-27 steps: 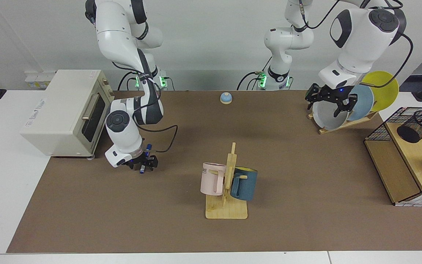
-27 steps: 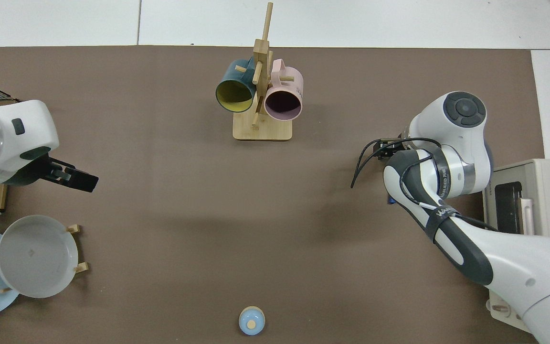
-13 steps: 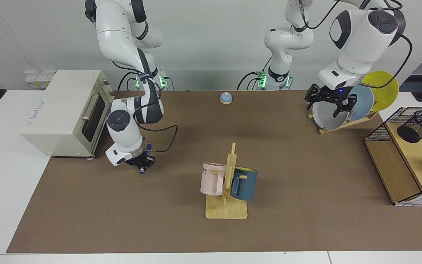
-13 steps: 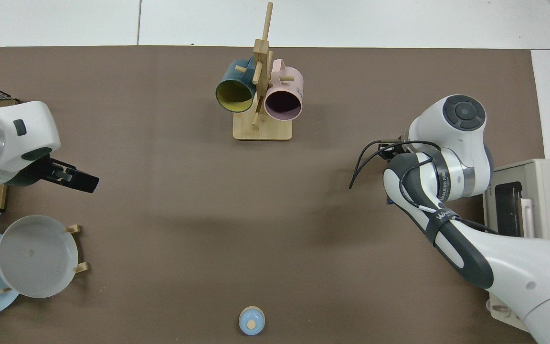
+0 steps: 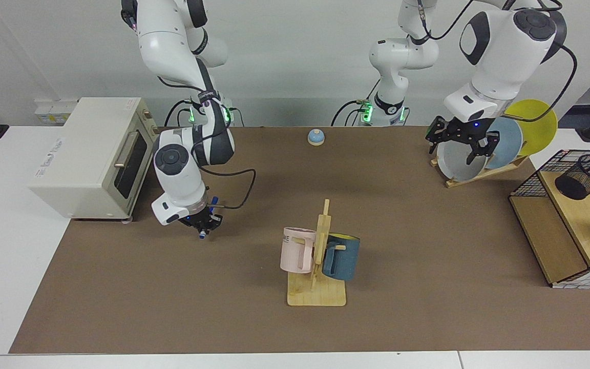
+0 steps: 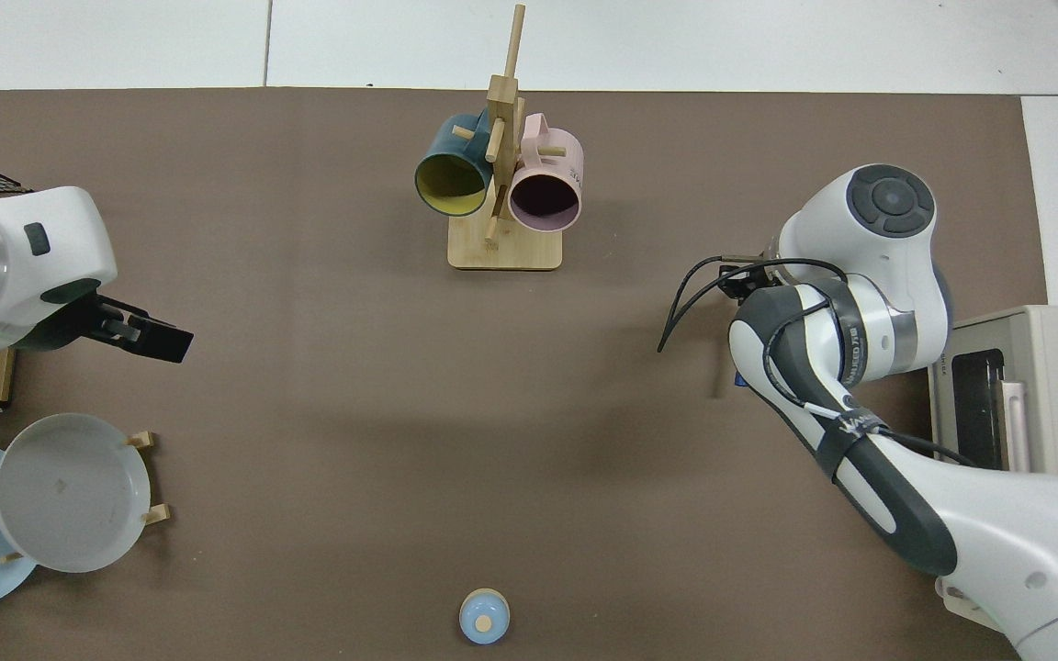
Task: Put markers into pen holder
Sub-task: 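Carry the marker to the middle while the left gripper reaches toward it, then grasp the marker with the left gripper beside the right gripper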
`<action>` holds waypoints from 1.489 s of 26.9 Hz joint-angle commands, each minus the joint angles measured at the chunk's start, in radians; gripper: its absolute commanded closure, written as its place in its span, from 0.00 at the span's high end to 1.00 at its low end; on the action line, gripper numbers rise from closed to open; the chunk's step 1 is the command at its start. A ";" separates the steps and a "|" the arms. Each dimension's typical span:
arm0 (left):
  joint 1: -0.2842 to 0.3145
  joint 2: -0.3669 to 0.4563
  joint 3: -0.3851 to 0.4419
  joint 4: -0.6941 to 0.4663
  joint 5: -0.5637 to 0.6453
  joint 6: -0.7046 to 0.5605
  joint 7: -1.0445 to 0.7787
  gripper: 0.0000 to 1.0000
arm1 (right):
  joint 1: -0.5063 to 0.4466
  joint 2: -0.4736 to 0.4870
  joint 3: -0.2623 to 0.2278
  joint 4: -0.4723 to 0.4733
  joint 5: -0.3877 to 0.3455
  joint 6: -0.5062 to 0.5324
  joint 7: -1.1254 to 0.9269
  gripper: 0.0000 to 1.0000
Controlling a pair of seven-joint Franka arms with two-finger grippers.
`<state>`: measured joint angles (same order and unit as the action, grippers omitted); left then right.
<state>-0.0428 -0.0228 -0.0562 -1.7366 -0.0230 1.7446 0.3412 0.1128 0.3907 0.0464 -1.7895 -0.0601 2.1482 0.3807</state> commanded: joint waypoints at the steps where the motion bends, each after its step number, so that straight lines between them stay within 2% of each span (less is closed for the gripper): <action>1: -0.012 -0.005 -0.019 0.020 0.002 0.007 0.016 1.00 | 0.013 -0.090 0.006 -0.004 0.045 -0.079 0.073 0.00; 7: -0.012 -0.005 -0.048 0.028 -0.018 0.006 0.195 1.00 | 0.042 -0.115 0.006 0.085 0.114 -0.206 0.214 0.00; 13: -0.009 -0.009 -0.047 0.026 -0.201 0.019 0.386 1.00 | 0.093 -0.144 0.006 0.142 0.186 -0.306 0.374 0.00; 18: -0.015 -0.014 -0.062 0.015 -0.265 0.029 0.458 1.00 | 0.132 -0.148 0.007 0.173 0.206 -0.350 0.555 0.00; 23: -0.019 -0.020 -0.114 0.012 -0.327 0.036 0.469 1.00 | 0.202 -0.157 0.007 0.183 0.207 -0.383 0.728 0.00; 29: -0.019 -0.026 -0.177 0.003 -0.356 0.041 0.401 1.00 | 0.249 -0.173 0.019 0.183 0.227 -0.402 0.899 0.00; 34: -0.019 -0.043 -0.237 -0.026 -0.357 0.056 0.386 1.00 | 0.280 -0.179 0.021 0.183 0.273 -0.418 0.946 0.00; 40: -0.038 -0.089 -0.257 -0.118 -0.422 0.110 0.386 1.00 | 0.280 -0.177 0.043 0.191 0.382 -0.422 0.942 0.00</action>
<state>-0.0533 -0.0420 -0.3169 -1.7476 -0.3891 1.7854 0.7269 0.4015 0.2198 0.0753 -1.6094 0.2427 1.7451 1.3073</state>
